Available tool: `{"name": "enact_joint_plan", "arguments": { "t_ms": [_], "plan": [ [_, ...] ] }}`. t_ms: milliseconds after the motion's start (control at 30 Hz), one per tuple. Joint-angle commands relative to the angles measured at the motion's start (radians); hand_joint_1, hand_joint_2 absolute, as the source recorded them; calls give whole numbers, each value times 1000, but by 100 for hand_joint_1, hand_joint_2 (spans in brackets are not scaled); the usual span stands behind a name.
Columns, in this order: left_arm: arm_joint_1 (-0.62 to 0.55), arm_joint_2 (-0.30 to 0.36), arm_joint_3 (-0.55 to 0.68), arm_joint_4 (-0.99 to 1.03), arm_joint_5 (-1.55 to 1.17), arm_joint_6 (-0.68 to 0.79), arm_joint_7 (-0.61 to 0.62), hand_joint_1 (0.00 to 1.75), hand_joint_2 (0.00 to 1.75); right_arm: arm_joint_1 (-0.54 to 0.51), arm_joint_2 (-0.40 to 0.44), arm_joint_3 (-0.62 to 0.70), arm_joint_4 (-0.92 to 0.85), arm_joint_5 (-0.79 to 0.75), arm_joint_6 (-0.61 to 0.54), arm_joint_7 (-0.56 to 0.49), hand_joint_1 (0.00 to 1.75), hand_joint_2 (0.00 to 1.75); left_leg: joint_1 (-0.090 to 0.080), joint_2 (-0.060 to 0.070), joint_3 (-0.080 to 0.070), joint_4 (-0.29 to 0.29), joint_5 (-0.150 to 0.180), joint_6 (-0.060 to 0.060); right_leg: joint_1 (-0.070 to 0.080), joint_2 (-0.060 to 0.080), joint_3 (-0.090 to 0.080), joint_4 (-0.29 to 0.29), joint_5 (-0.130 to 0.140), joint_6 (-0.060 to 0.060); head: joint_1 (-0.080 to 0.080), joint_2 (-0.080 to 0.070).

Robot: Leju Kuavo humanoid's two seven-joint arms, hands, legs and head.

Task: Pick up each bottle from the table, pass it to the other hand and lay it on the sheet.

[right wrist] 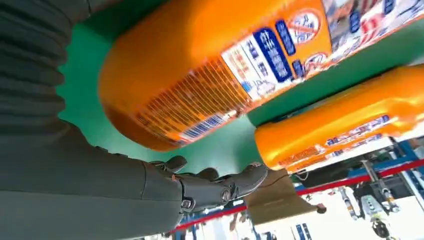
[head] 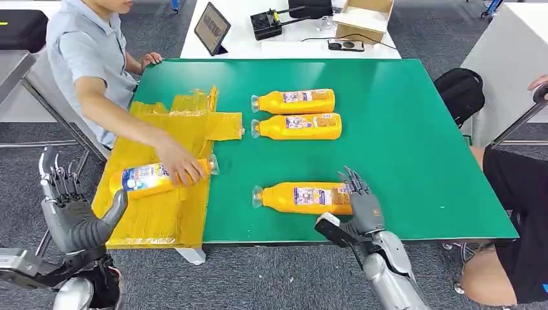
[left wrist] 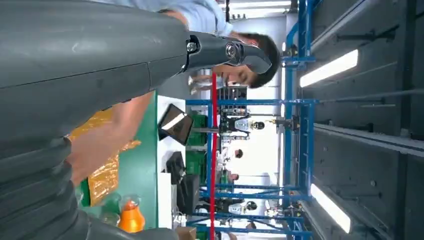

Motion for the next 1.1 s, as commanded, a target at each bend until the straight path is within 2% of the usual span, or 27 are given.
{"name": "enact_joint_plan", "arguments": {
  "t_ms": [33,200,267,433,733,767,800,833,1067,1100],
  "plan": [
    [-36,14,-43,78,-25,9,3,0,175,-130,-15,46,155,23,13,24,0,175,0,1,4,-1,-1,1,0,0,4,-1,-1,-3,0,0],
    [-61,12,-38,122,16,-14,31,0,175,-185,2,58,237,7,86,52,0,175,0,1,3,-1,0,1,0,0,2,-1,0,-2,0,0],
    [-64,16,-39,127,24,-25,46,0,175,-217,1,84,299,26,152,108,0,175,0,1,4,-1,0,1,1,0,3,-1,0,-3,0,0],
    [-70,22,-44,144,27,-39,97,0,175,-259,-8,115,386,39,236,178,0,175,0,2,4,-1,-1,1,1,0,4,-1,0,-3,0,0],
    [-71,16,-47,164,64,-82,132,0,175,-299,-14,132,448,41,275,202,0,175,1,1,8,-2,0,1,2,-1,7,-2,1,-4,0,0],
    [-75,17,-53,166,66,-87,133,0,175,-306,-19,144,456,47,288,196,9,175,0,1,7,-1,0,1,1,-1,6,-2,1,-3,0,0],
    [-76,18,-54,166,77,-98,137,0,175,-308,-18,140,457,36,297,187,120,175,0,1,8,-2,1,2,1,-2,6,-2,1,-4,0,0],
    [-78,18,-54,167,80,-100,138,0,175,-311,-18,138,462,30,309,185,173,175,0,0,8,-1,0,1,1,-2,6,-2,1,-3,0,0],
    [-97,22,-59,191,82,-105,143,0,175,-325,-22,146,481,8,375,155,175,175,1,0,10,-2,1,2,2,-3,8,-3,4,-6,0,0],
    [-107,24,-66,204,83,-107,142,0,175,-323,-22,122,485,-42,422,102,175,175,0,-1,10,-2,1,2,1,-3,8,-2,3,-5,0,0]
  ]
}}
